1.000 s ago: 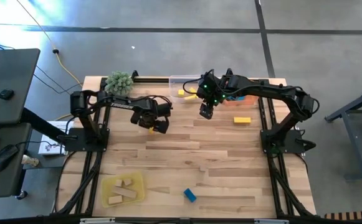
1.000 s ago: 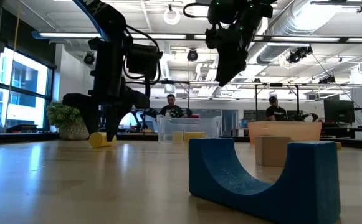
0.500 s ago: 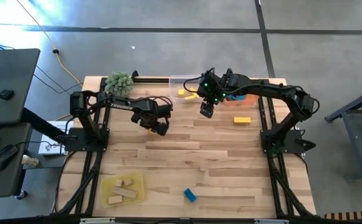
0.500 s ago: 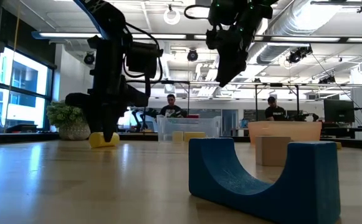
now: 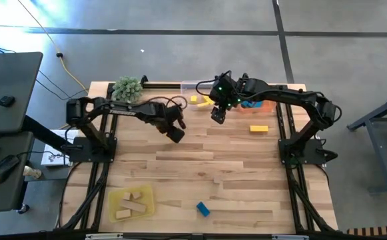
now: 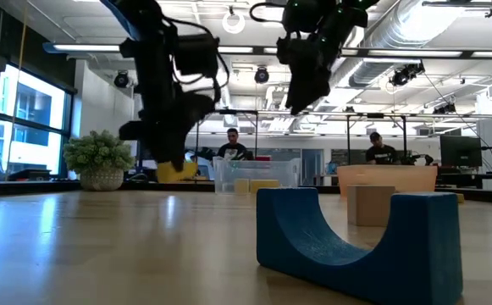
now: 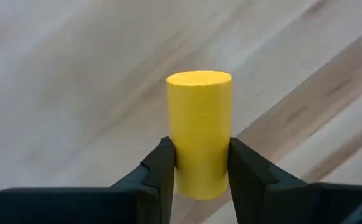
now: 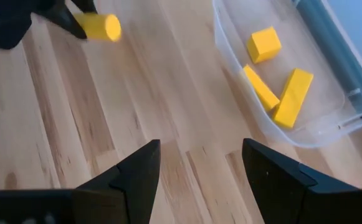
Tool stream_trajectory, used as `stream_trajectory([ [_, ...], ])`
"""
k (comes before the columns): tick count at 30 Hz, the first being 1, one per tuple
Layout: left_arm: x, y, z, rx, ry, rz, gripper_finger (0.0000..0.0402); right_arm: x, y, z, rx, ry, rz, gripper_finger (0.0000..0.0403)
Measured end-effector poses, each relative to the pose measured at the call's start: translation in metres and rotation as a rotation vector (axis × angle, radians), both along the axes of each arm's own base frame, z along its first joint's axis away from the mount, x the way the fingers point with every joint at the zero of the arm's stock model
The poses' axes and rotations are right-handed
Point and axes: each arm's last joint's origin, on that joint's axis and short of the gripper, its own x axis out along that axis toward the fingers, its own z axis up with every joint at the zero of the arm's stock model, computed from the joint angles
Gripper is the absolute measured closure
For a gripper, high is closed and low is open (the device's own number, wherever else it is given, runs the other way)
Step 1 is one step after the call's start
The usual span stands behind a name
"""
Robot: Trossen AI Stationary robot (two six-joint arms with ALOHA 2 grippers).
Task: Sort & place blocks by color
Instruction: Put the yellow block into the transparent bin
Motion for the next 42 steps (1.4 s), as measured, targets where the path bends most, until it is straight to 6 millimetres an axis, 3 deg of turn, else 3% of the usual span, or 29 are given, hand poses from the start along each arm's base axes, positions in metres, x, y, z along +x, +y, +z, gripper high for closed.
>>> stream_trajectory([
  [7, -0.004, 0.022, 0.038, 0.174, -0.226, -0.102, 0.0311, 0.007, -0.004, 0.006, 0.093, -0.135, -0.042, 0.0188],
  [18, -0.026, 0.043, 0.087, 0.498, -0.365, -0.335, 0.0311, 0.017, -0.025, 0.026, 0.267, -0.450, -0.150, 0.0188],
  [30, -0.044, 0.059, 0.129, 0.655, -0.617, -0.301, 0.0307, 0.030, -0.033, 0.055, 0.099, -0.762, -0.033, 0.0188],
  [42, -0.048, 0.068, 0.153, 0.718, -0.843, -0.274, 0.0307, 0.031, -0.037, 0.062, -0.008, -0.825, -0.080, 0.0188],
])
